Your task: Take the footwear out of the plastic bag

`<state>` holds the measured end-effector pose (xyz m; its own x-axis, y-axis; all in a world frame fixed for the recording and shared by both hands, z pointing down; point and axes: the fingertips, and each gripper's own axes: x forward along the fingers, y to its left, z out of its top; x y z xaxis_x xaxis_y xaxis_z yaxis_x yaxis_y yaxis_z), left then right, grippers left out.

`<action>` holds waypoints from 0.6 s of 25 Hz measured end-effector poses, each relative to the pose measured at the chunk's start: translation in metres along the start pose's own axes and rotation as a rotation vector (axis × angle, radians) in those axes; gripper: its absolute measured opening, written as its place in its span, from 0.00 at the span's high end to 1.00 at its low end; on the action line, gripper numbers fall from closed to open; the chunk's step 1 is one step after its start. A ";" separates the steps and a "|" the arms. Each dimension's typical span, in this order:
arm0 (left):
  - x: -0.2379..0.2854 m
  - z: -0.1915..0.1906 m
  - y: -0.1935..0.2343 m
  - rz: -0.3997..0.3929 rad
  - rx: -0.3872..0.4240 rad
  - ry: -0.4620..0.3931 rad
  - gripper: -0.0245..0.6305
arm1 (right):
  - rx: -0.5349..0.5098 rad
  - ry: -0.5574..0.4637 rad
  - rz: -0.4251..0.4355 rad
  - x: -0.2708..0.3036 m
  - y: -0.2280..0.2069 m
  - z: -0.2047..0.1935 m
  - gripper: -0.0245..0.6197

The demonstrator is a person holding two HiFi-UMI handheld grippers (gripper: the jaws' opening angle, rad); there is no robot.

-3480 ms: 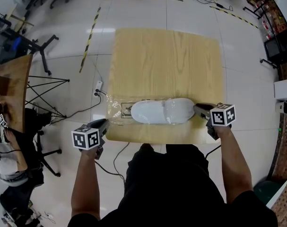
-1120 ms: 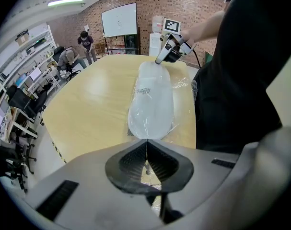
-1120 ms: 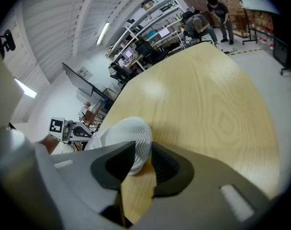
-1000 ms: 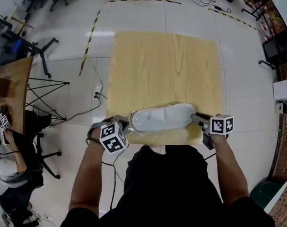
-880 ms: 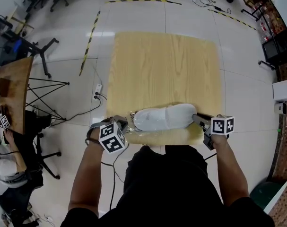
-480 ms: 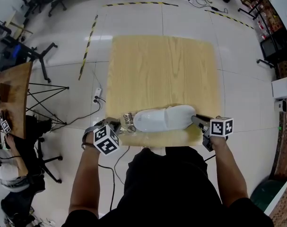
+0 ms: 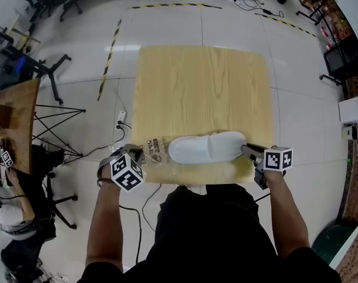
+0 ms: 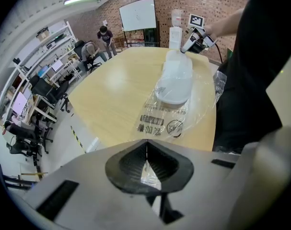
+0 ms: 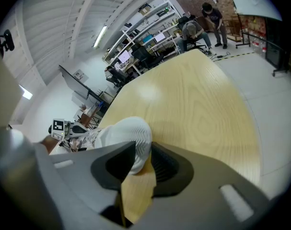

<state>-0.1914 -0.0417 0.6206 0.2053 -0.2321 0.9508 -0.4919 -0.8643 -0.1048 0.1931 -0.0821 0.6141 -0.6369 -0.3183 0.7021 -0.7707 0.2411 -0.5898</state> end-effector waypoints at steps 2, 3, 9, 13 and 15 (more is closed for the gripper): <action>-0.001 -0.004 0.005 0.014 -0.008 0.005 0.95 | -0.003 -0.001 -0.002 0.000 0.001 0.001 0.80; -0.002 -0.006 0.007 0.021 -0.013 0.007 0.95 | -0.005 -0.001 -0.003 0.000 0.001 0.002 0.80; -0.004 -0.014 0.014 0.047 -0.037 0.011 0.95 | -0.022 0.006 -0.021 -0.002 -0.004 0.000 0.81; -0.004 -0.021 0.018 0.056 -0.030 0.025 0.95 | -0.020 -0.003 -0.033 -0.005 -0.005 0.002 0.81; -0.004 -0.025 0.021 0.065 -0.030 0.031 0.95 | -0.018 -0.007 -0.036 -0.006 -0.007 0.002 0.81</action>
<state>-0.2240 -0.0477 0.6220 0.1463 -0.2730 0.9508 -0.5288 -0.8339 -0.1581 0.2019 -0.0838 0.6134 -0.6084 -0.3335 0.7202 -0.7936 0.2457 -0.5566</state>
